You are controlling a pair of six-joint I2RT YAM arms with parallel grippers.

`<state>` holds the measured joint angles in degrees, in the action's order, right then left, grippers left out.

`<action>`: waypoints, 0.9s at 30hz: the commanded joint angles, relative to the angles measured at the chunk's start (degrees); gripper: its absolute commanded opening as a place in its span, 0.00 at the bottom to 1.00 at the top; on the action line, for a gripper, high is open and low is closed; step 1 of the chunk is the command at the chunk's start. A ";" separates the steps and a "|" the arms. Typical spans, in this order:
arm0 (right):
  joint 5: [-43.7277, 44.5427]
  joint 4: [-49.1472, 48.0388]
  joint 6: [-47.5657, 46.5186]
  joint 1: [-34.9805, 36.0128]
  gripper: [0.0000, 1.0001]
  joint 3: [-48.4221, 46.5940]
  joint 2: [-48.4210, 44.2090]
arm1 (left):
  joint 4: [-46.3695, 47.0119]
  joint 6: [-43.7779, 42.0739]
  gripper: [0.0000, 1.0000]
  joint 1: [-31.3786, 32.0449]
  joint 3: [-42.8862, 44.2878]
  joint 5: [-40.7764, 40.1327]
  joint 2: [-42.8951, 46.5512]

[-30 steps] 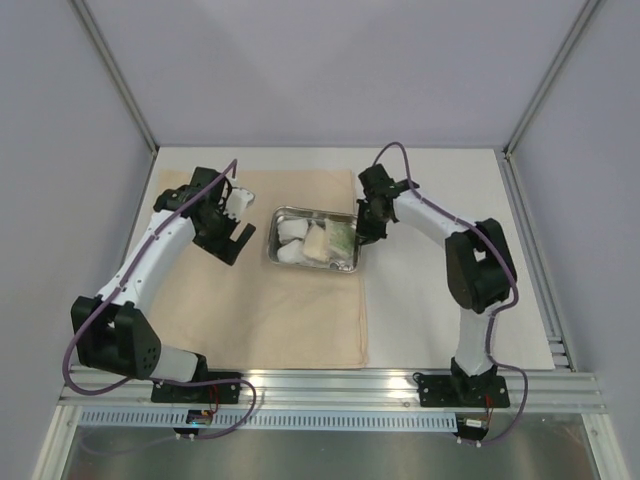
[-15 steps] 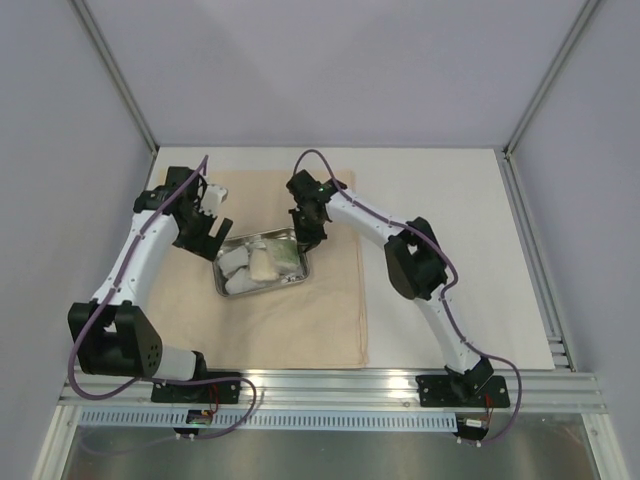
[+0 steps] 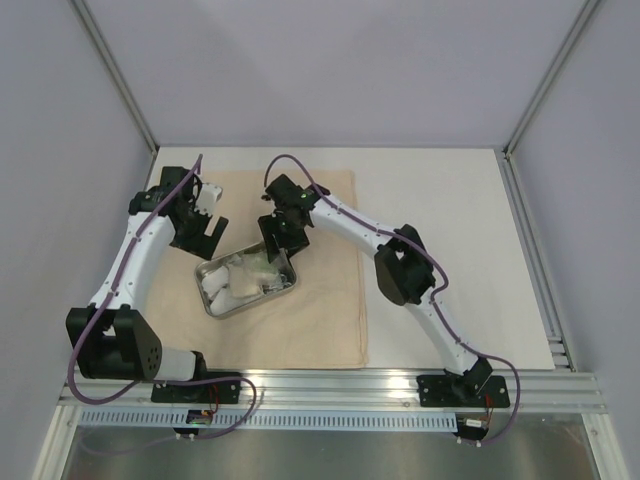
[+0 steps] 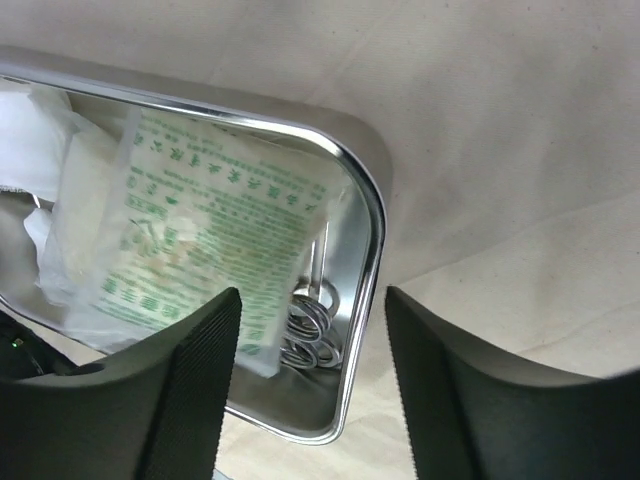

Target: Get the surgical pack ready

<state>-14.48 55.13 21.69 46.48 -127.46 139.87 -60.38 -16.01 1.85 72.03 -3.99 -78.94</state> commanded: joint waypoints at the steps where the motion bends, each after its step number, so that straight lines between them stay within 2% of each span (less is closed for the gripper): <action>1: 1.73 -0.12 -3.14 -0.86 0.64 -3.23 -4.33 | 0.35 -1.04 1.00 -0.35 2.06 -0.58 1.68; 6: 3.05 -0.47 -2.97 -4.63 0.75 -3.33 -9.62 | -0.88 -1.30 1.00 -0.35 3.64 -0.76 2.38; 9: 10.84 -3.35 -2.45 -7.89 0.82 0.78 -14.87 | -1.14 -1.48 1.00 -0.35 3.91 -0.93 2.03; 13: 17.28 -4.51 0.36 -14.11 0.83 5.90 -16.74 | -1.14 -1.04 1.00 -0.35 3.91 -1.46 1.68; 19: 23.97 -1.09 0.46 -19.75 0.83 3.81 -10.42 | -1.49 -0.78 1.00 -0.35 4.17 -1.90 1.07; 22: 22.31 0.68 0.19 -21.07 0.83 0.12 -5.32 | -2.11 -0.78 1.00 -0.35 4.61 -2.34 0.98; 27: 15.99 -1.69 -0.60 -21.17 0.82 -1.04 0.57 | -2.64 -0.78 1.00 -0.35 4.96 -2.78 0.89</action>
<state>4.99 53.95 21.56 24.56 -125.67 138.61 -62.04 -16.40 1.83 74.76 -5.93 -78.54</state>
